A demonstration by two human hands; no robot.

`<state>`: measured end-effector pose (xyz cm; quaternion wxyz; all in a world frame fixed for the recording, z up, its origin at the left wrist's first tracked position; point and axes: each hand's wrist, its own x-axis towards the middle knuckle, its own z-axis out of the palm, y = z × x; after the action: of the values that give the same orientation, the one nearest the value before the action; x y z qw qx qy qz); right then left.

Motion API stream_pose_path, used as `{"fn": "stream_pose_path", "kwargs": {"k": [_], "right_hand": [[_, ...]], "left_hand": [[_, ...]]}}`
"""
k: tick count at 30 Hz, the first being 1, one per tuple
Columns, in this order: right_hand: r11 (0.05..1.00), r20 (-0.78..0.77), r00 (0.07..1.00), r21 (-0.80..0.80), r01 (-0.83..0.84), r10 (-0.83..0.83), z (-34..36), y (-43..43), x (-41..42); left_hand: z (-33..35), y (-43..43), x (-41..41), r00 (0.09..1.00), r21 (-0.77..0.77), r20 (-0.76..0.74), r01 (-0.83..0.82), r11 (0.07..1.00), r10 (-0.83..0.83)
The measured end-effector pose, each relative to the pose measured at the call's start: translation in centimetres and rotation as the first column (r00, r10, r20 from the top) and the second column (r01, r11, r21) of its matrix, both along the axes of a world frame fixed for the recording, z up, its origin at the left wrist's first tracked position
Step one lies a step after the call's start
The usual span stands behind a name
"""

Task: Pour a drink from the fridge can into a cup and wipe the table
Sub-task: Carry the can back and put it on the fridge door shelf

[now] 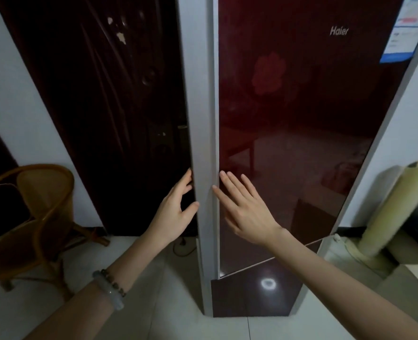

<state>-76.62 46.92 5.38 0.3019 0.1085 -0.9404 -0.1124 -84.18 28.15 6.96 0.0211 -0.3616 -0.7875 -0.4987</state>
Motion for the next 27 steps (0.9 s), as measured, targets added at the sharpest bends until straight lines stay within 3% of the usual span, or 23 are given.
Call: {"fn": "stream_pose_path", "kwargs": {"k": [8,27], "right_hand": [[0.989,-0.007,0.997,0.127,0.072,-0.072,-0.1,1.7,-6.1],[0.978,0.058,0.989,0.167,0.123,-0.135,-0.2,4.8,-13.6]], "left_hand": [[0.3,1.2,-6.2,1.000,-0.106,0.024,0.017,0.994,-0.015],[0.0,5.2,-14.7,0.996,-0.137,0.087,-0.007,0.991,0.020]]}}
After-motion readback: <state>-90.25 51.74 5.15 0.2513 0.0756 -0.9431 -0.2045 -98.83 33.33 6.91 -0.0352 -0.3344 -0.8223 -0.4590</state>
